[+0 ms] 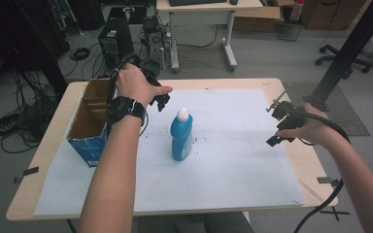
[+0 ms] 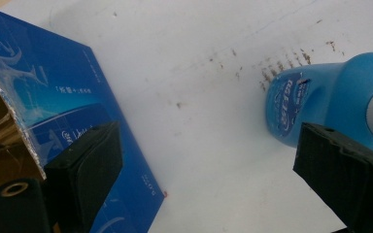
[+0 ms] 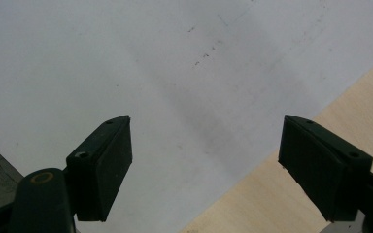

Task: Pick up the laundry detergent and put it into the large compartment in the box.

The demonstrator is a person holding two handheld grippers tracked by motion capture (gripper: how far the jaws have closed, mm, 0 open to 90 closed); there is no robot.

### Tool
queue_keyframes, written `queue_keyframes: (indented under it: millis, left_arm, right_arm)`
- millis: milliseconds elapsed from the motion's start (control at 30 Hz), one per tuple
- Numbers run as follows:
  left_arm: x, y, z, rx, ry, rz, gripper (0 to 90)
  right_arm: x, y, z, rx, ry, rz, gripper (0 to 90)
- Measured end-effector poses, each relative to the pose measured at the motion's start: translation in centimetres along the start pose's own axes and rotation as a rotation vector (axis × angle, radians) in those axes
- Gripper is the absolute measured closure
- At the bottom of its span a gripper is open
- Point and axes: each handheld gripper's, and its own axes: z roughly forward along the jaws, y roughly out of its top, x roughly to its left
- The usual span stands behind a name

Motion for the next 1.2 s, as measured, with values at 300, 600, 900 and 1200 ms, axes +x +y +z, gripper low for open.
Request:
queue_keyframes:
  millis: [300,600,900,1200]
  left_arm:
    - [0.2,0.1,-0.1,-0.006,-0.010,0.001,10.9]
    - [-0.2,0.2,-0.6,-0.019,-0.014,0.008,10.9]
    - [-0.8,0.2,-1.4,-0.032,-0.020,0.007,10.8]
    - [-1.2,0.3,-2.0,-0.040,-0.025,0.003,10.9]
  right_arm:
    - [-0.2,0.2,0.0,0.001,0.002,-0.002,20.0]
    - [-0.4,0.3,0.2,0.005,-0.003,-0.003,19.9]
    - [-0.5,0.1,0.3,0.010,-0.004,0.005,19.8]
    - [-0.4,0.1,0.3,0.010,-0.001,-0.004,19.5]
